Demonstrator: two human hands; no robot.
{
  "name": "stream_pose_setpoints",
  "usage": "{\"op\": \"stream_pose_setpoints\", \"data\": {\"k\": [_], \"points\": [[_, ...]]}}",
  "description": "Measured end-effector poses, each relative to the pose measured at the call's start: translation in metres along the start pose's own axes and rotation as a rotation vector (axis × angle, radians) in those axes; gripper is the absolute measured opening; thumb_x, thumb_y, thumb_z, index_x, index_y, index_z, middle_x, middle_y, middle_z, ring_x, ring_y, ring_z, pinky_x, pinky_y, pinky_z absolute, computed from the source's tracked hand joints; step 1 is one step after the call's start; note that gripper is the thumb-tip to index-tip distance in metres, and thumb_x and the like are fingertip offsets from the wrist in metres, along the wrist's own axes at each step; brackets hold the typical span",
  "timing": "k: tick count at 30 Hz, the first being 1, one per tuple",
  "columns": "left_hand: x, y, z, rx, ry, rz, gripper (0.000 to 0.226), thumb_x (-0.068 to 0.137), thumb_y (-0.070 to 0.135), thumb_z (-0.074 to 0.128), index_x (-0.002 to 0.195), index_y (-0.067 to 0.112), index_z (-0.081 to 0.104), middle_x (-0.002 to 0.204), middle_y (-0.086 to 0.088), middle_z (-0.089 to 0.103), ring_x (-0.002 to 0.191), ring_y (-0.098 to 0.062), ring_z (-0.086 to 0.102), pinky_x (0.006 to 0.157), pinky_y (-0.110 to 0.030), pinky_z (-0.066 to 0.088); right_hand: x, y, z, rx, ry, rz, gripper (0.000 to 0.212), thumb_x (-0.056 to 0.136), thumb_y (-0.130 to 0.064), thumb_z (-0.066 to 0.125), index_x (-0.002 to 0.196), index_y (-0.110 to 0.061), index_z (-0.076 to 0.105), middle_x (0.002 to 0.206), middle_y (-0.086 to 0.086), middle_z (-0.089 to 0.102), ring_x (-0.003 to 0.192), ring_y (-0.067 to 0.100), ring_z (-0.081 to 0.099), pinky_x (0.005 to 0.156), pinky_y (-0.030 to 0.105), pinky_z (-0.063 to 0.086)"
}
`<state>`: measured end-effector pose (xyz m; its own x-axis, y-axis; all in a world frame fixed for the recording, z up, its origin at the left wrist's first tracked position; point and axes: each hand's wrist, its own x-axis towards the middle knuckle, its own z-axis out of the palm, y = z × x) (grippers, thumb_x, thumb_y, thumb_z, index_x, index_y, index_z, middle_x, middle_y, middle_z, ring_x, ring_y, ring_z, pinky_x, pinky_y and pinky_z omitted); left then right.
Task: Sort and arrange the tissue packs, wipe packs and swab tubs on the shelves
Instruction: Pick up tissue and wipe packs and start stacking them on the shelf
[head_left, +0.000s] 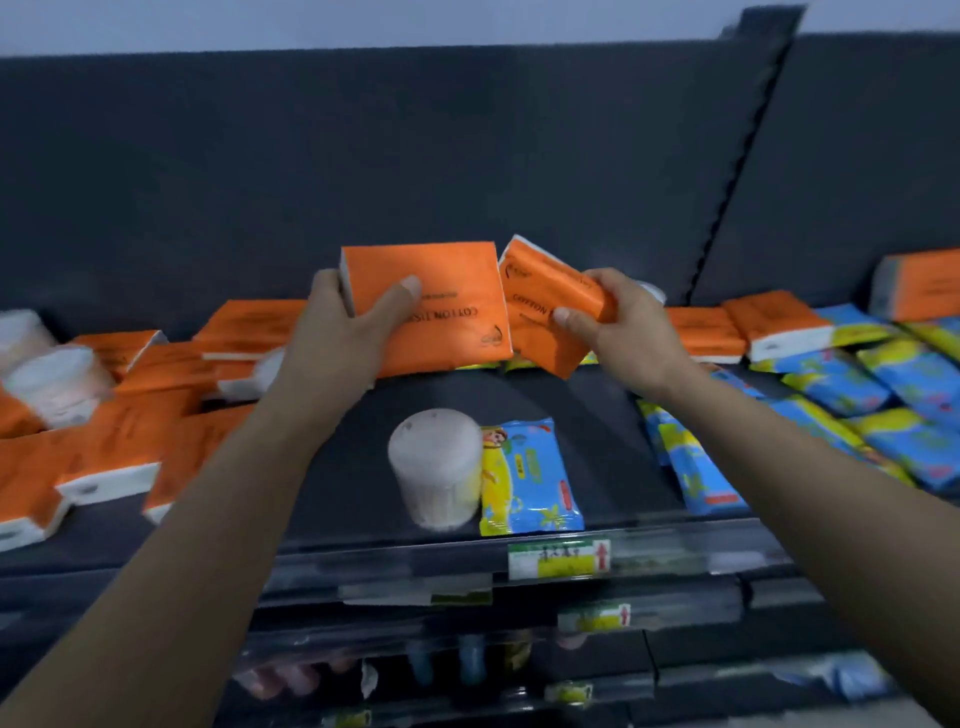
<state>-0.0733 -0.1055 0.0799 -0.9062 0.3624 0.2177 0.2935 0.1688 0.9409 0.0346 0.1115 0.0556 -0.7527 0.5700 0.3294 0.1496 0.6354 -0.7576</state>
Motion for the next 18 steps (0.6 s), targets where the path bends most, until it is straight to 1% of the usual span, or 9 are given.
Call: {"op": "stream_pose_setpoints", "data": {"k": [1,3,5,8,10,13,15,16,18], "points": [[0.0,0.004,0.016,-0.013,-0.019,0.023,0.04,0.08,0.052,0.062,0.102,0.021,0.051,0.094,0.007,0.061,0.088,-0.008,0.061,0.072,-0.021,0.05,-0.004,0.007,-0.016,0.014,0.037,0.013,0.033,0.084,-0.029,0.068,0.115,-0.02,0.057,0.103,0.005,0.059,0.089,0.019,0.058,0.083,0.034,0.05],[0.002,0.013,0.051,-0.02,-0.078,0.069,0.039,0.083,0.05,0.06,0.102,0.016,0.054,0.095,0.005,0.062,0.086,-0.008,0.06,0.072,-0.018,0.046,-0.014,0.024,-0.051,0.0,0.105,0.046,0.03,0.084,-0.028,0.068,0.111,-0.018,0.059,0.098,0.003,0.062,0.085,0.018,0.059,0.08,0.032,0.05],[-0.001,0.023,0.09,-0.03,-0.151,0.104,0.041,0.084,0.048,0.059,0.105,0.013,0.056,0.098,0.004,0.063,0.087,-0.01,0.06,0.075,-0.022,0.045,-0.025,0.044,-0.086,-0.041,0.167,0.081,0.031,0.084,-0.03,0.068,0.111,-0.017,0.059,0.095,0.003,0.062,0.083,0.018,0.059,0.078,0.032,0.05],[-0.016,0.044,0.154,-0.067,-0.257,0.099,0.035,0.085,0.044,0.06,0.102,0.016,0.05,0.092,0.007,0.058,0.082,-0.009,0.057,0.075,-0.027,0.045,-0.046,0.079,-0.143,-0.097,0.248,0.157,0.035,0.082,-0.032,0.068,0.113,-0.018,0.059,0.101,0.008,0.064,0.091,0.023,0.061,0.082,0.039,0.051],[-0.028,0.058,0.199,-0.094,-0.336,0.112,0.035,0.085,0.041,0.062,0.1,0.014,0.047,0.088,0.005,0.056,0.079,-0.009,0.055,0.072,-0.026,0.046,-0.06,0.103,-0.182,-0.138,0.289,0.183,0.032,0.084,-0.028,0.068,0.113,-0.017,0.06,0.099,0.008,0.064,0.089,0.021,0.06,0.08,0.035,0.049],[-0.053,0.081,0.269,-0.117,-0.466,0.121,0.051,0.075,0.051,0.068,0.1,0.012,0.046,0.103,-0.009,0.06,0.09,-0.021,0.061,0.081,-0.04,0.053,-0.082,0.139,-0.245,-0.174,0.338,0.22,0.029,0.084,-0.022,0.068,0.112,-0.015,0.06,0.091,0.002,0.06,0.084,0.016,0.056,0.071,0.024,0.04],[-0.072,0.1,0.314,-0.11,-0.532,0.12,0.067,0.069,0.057,0.067,0.105,0.005,0.045,0.106,-0.016,0.061,0.093,-0.028,0.063,0.085,-0.051,0.052,-0.096,0.164,-0.287,-0.189,0.36,0.259,0.029,0.084,-0.02,0.068,0.111,-0.015,0.06,0.091,0.001,0.058,0.082,0.015,0.054,0.068,0.02,0.036],[-0.081,0.108,0.337,-0.121,-0.565,0.126,0.07,0.066,0.058,0.067,0.105,0.004,0.045,0.104,-0.017,0.06,0.089,-0.029,0.063,0.085,-0.054,0.051,-0.103,0.177,-0.307,-0.194,0.37,0.279,0.03,0.083,-0.021,0.068,0.112,-0.016,0.06,0.092,0.002,0.059,0.082,0.014,0.054,0.068,0.02,0.036],[-0.1,0.125,0.381,-0.15,-0.624,0.123,0.063,0.067,0.055,0.07,0.103,0.01,0.045,0.096,-0.008,0.055,0.082,-0.021,0.057,0.085,-0.055,0.048,-0.116,0.202,-0.347,-0.198,0.392,0.314,0.032,0.083,-0.021,0.068,0.114,-0.016,0.06,0.096,0.003,0.06,0.086,0.016,0.056,0.072,0.022,0.038]]}}
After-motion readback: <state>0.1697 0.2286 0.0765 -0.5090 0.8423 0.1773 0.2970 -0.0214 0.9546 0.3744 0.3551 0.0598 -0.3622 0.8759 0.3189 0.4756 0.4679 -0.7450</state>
